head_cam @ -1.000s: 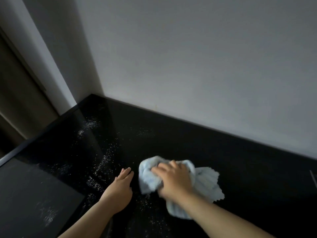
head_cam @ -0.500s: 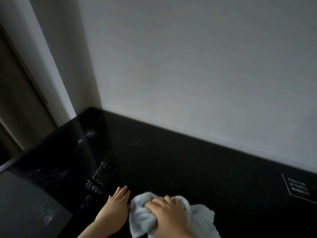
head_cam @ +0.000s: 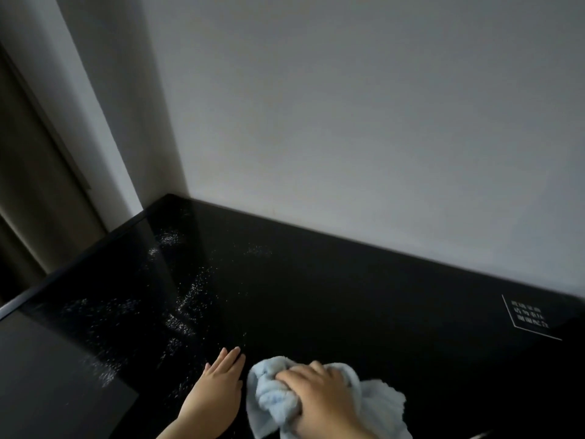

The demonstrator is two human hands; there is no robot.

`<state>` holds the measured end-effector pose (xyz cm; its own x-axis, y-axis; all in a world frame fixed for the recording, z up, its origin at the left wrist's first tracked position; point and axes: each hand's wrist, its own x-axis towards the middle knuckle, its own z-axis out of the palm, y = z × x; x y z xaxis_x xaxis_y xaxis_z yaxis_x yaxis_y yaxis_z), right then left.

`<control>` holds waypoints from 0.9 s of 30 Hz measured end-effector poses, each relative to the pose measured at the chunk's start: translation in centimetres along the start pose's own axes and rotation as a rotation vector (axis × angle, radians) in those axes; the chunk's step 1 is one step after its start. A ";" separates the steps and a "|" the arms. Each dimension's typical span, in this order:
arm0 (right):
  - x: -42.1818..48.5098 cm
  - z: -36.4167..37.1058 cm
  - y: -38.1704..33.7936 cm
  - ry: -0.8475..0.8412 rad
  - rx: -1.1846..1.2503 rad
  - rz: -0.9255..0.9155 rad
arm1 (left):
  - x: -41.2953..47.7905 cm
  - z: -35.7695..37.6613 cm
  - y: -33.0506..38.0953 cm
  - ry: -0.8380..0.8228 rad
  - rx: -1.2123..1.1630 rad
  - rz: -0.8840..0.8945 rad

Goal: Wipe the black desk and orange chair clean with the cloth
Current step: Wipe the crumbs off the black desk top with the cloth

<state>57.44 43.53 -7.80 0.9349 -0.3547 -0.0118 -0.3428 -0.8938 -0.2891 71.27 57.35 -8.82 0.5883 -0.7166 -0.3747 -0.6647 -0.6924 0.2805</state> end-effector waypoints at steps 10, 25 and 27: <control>-1.7 -0.7 3.0 0.000 -0.086 0.393 | -0.9 1.0 -0.1 0.045 -0.016 0.008; -4.3 0.6 0.3 0.158 -0.110 0.370 | -2.6 1.2 0.8 0.107 -0.050 0.018; -4.3 0.2 0.8 0.187 -0.075 0.286 | -2.7 1.1 0.8 0.121 -0.047 0.023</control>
<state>53.17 44.36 -8.19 0.7691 -0.6320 0.0953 -0.6010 -0.7658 -0.2287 68.59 58.81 -8.56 0.6264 -0.7353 -0.2589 -0.6582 -0.6768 0.3298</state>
